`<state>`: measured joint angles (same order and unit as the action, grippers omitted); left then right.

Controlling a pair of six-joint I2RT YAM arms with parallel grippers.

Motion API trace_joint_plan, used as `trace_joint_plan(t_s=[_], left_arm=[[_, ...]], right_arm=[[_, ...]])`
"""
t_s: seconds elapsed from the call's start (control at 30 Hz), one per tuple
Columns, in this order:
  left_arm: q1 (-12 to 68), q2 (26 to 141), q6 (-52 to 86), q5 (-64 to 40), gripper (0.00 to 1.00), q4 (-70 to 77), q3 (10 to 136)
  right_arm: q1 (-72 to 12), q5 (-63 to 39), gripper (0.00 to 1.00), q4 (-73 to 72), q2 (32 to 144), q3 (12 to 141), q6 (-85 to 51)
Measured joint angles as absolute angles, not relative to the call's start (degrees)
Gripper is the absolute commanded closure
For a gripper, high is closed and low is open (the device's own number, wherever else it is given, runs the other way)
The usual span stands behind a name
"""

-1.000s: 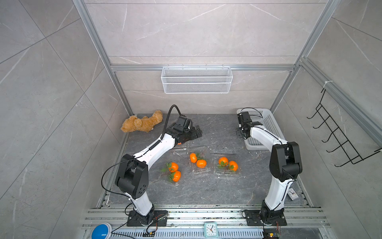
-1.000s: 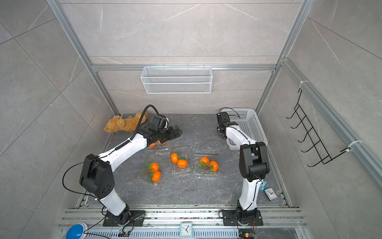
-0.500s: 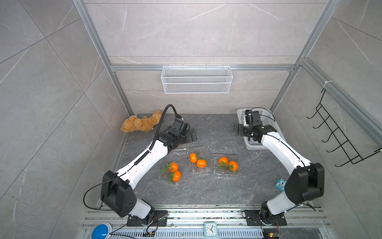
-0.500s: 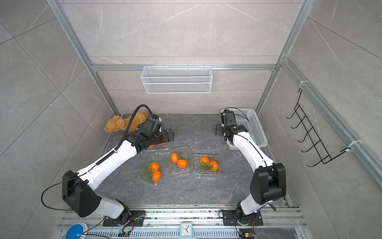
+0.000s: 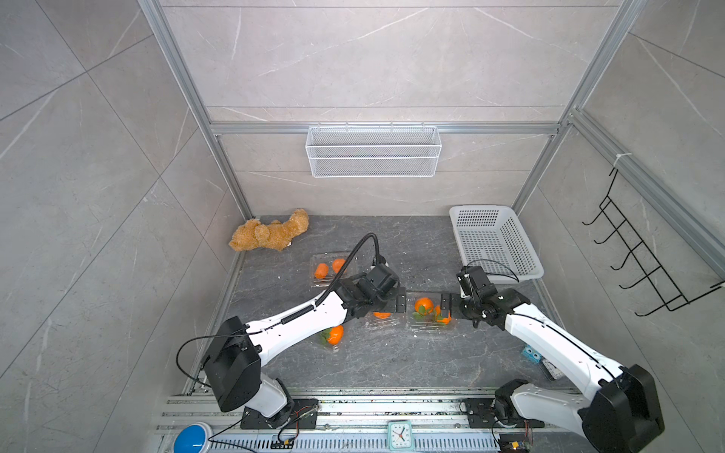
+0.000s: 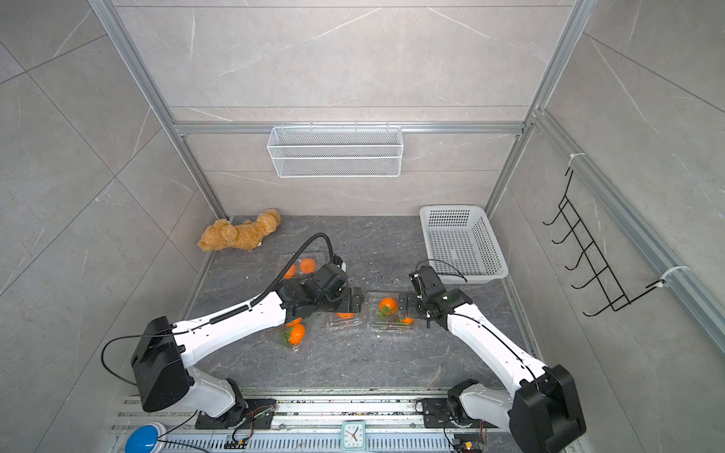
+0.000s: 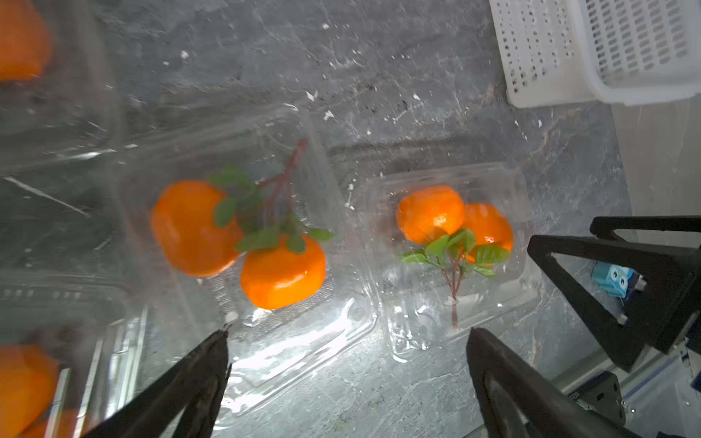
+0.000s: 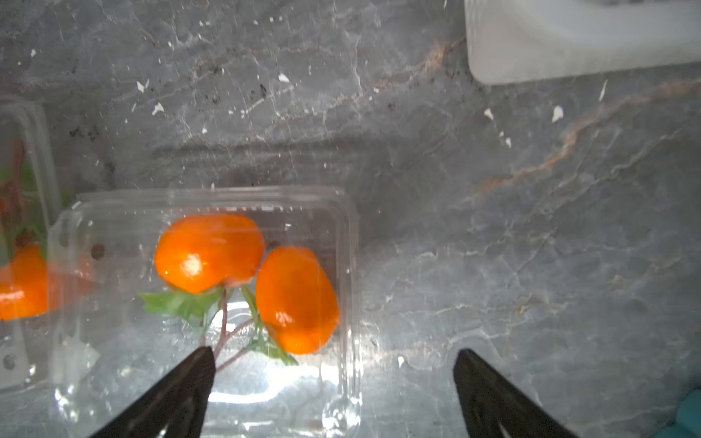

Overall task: Take oranges out of containers
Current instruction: Move the packing box to the center of the board.

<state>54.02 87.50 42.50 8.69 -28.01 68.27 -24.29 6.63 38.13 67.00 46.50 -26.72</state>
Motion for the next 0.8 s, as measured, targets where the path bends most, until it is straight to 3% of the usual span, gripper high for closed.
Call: trace_joint_plan(t_s=[0.23, 0.53, 0.8], left_arm=[[55.2, 89.7, 44.8, 7.2, 0.00, -25.1, 67.0], [54.7, 89.1, 45.3, 8.2, 0.00, -26.7, 64.1], [44.9, 83.2, 46.4, 7.0, 0.00, -28.8, 58.5]], right_arm=[[-27.6, 2.3, 0.00, 33.1, 66.1, 38.5, -33.2], [-34.3, -0.5, 0.00, 21.6, 72.8, 39.2, -41.8], [-40.8, -0.4, 0.00, 16.6, 83.9, 47.4, -47.7]])
